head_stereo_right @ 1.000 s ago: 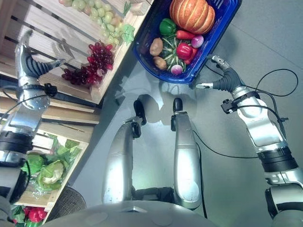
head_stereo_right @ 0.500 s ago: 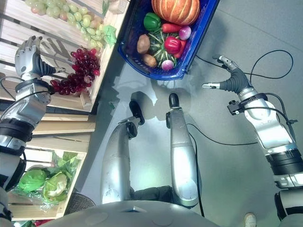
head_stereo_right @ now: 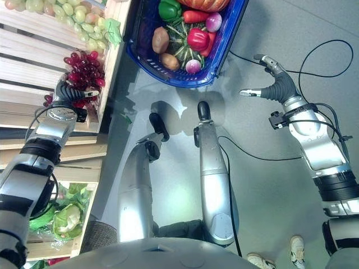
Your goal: Pick up fruits and vegetables into the basket
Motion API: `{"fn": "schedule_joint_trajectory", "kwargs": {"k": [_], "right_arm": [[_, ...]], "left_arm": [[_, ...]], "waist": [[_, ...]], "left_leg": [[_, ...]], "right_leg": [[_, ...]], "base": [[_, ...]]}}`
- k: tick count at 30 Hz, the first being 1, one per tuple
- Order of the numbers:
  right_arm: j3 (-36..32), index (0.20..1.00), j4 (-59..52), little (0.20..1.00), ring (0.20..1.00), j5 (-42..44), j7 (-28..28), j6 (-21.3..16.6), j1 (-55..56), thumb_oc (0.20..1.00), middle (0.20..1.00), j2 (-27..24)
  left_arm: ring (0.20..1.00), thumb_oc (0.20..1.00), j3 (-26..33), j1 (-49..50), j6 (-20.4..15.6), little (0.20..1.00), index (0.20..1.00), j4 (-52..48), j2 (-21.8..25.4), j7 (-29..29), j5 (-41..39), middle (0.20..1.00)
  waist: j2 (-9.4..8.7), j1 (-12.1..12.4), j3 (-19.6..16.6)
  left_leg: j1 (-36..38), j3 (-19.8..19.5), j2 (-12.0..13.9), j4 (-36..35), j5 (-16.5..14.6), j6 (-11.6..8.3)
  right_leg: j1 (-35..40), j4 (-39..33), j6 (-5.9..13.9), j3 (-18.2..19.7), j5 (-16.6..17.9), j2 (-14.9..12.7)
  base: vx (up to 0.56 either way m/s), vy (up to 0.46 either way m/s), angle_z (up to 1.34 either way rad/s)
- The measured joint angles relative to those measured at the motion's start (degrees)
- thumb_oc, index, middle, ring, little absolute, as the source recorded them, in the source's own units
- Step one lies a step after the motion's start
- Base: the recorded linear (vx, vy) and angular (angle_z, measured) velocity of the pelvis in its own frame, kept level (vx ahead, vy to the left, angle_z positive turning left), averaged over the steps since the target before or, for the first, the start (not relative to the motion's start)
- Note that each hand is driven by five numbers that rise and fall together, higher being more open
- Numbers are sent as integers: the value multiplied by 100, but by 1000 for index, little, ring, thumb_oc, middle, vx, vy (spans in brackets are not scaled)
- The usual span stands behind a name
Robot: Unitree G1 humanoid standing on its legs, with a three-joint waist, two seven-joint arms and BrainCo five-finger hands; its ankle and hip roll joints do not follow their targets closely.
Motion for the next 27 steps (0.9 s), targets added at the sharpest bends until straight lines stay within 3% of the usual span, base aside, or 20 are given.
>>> {"fn": "schedule_joint_trajectory", "kwargs": {"k": [7, 15, 27], "right_arm": [[1, 1000, 3, 1000, 1000, 1, -3, 118, -89, 1000, 1000, -1], [125, 1000, 87, 1000, 1000, 1, -117, 147, -339, 1000, 1000, -4], [251, 1000, 261, 1000, 1000, 117, -257, 137, -469, 1000, 1000, -38]], "left_arm": [[1000, 1000, 149, -127, -109, 1000, 1000, 28, 6, 43, -222, 1000], [1000, 1000, 94, -445, -48, 1000, 1000, 320, -27, 464, -207, 1000], [1000, 1000, -258, -913, 657, 1000, 1000, 657, -13, 922, 709, 1000]], "waist": [[1, -27, -1], [1, -73, -1], [-2, -105, -2]], "left_leg": [[-253, 4, 2, 112, 25, -4], [-492, 11, 2, 213, 34, 13], [-693, 34, 16, 270, 41, 8]], "right_leg": [[-285, 157, -13, -3, -8, -51], [-538, 279, 13, 27, -24, -57], [-776, 333, 4, 92, -17, -24]], "base": [[2, -2, 0], [0, 0, 0], [0, 0, 0]]}}
